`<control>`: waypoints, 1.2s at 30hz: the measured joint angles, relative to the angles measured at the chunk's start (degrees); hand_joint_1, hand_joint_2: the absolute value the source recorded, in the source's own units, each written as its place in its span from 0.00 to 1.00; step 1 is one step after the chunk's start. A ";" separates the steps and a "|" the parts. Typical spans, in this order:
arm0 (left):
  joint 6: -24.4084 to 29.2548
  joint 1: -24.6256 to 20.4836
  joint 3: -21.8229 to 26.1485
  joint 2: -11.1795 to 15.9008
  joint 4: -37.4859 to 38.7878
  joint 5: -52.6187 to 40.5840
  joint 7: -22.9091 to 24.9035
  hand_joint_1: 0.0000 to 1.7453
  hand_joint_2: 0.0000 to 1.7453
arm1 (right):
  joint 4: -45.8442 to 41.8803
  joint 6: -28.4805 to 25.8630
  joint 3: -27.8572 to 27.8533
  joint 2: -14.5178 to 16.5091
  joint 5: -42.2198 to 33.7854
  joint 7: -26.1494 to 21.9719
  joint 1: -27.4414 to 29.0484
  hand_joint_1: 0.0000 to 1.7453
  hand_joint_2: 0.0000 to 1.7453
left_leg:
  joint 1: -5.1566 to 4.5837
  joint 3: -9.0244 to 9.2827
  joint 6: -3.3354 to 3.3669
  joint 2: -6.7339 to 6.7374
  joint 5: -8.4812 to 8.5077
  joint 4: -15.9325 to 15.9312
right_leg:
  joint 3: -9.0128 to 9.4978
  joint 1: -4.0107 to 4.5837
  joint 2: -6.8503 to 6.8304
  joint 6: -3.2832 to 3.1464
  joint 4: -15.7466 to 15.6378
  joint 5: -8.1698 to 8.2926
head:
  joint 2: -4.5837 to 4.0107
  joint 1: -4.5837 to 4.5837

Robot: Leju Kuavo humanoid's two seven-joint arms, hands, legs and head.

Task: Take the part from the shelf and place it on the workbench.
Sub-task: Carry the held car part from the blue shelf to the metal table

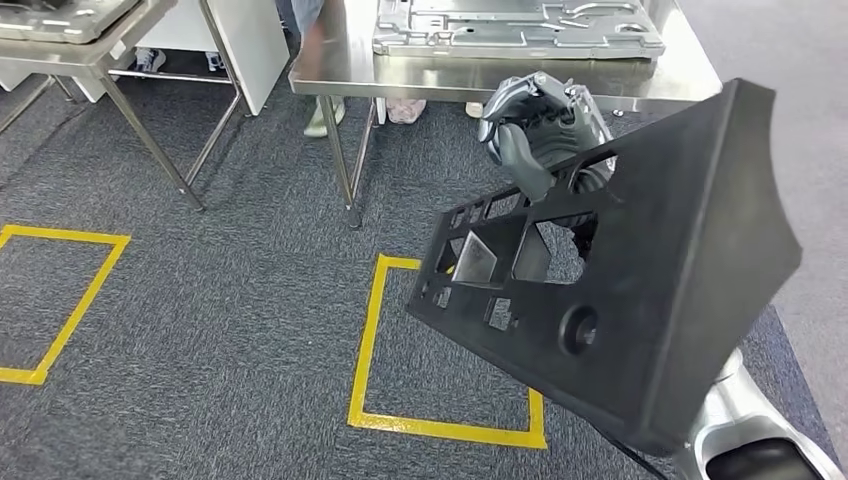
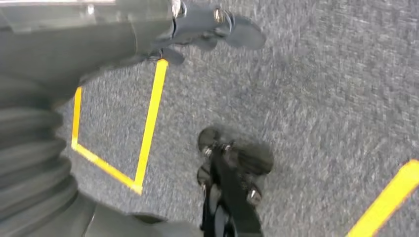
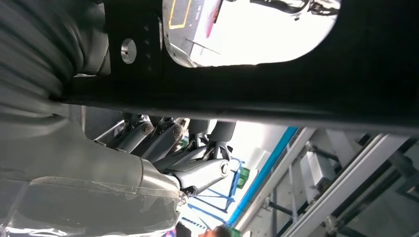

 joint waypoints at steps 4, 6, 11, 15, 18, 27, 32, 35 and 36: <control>0.01 0.07 -0.01 0.17 0.00 -0.09 -0.23 0.00 1.00 | -0.18 0.22 -0.28 0.14 0.40 -0.04 0.16 1.00 1.00 | -0.22 5.54 0.88 -0.26 6.19 -12.95 | 1.13 0.16 0.51 0.80 0.68 -1.64 | 0.00 -0.11; 0.02 0.03 -0.01 0.21 0.00 -0.10 -0.25 0.00 1.00 | -0.25 0.25 -0.45 0.18 0.53 -0.04 0.25 1.00 1.00 | -0.36 6.11 1.58 -0.34 5.52 -14.10 | 1.17 0.28 0.61 1.37 0.88 -1.77 | 0.01 -0.15; 0.02 -0.03 0.00 0.23 0.00 -0.24 -0.23 0.00 1.00 | -0.57 0.32 -0.85 0.21 0.76 -0.09 0.24 1.00 1.00 | 0.06 7.69 2.92 -0.35 4.90 -15.02 | -3.43 -0.08 0.31 2.72 9.68 -5.21 | 0.01 0.21; 0.02 0.09 0.00 0.23 0.00 -0.31 -0.22 0.00 1.00 | -0.60 0.47 -0.92 0.25 1.10 -0.11 1.05 1.00 1.00 | 0.04 9.08 2.94 -0.38 3.69 -14.99 | -9.89 -0.52 0.21 3.12 16.85 -5.12 | 0.00 0.26; 0.02 0.14 0.00 0.22 0.00 -0.52 -0.22 0.00 1.00 | -0.61 0.64 -1.19 0.26 1.17 -0.13 1.09 1.00 1.00 | 0.03 10.58 2.40 -0.42 2.48 -15.05 | -6.64 -0.28 -0.26 2.44 5.78 2.21 | 0.00 0.20; 0.02 -0.14 -0.02 0.28 0.00 -0.63 -0.22 0.00 1.00 | -0.78 0.82 -1.54 0.47 1.20 -0.22 0.79 1.00 1.00 | 0.09 5.36 0.00 -0.21 -2.40 -3.28 | -2.81 0.06 -0.33 -0.29 0.20 2.41 | 0.01 -0.67; -0.04 0.14 -0.01 0.43 0.00 -0.72 -0.27 0.00 1.00 | -0.83 0.83 -1.57 0.46 1.19 -0.03 0.96 1.00 1.00 | 0.09 2.82 0.02 -0.24 2.52 -5.62 | -1.20 0.32 0.15 -0.27 0.65 0.72 | 0.00 -0.75; -0.14 0.09 -0.02 0.57 0.00 -0.85 -0.44 0.00 1.00 | -1.16 0.83 -1.68 0.46 1.28 -0.30 1.08 1.00 1.00 | -0.35 5.54 0.93 -0.30 5.89 -13.75 | -0.63 0.46 0.28 0.35 0.88 -0.16 | 0.00 -0.76; -0.16 0.10 -0.03 0.62 0.00 -0.91 -0.51 0.00 1.00 | -1.32 0.85 -1.78 0.47 1.31 -0.46 1.25 1.00 1.00 | -0.53 5.66 1.29 -0.31 5.50 -14.05 | -0.64 0.48 0.34 0.66 0.88 -0.30 | 0.00 -0.78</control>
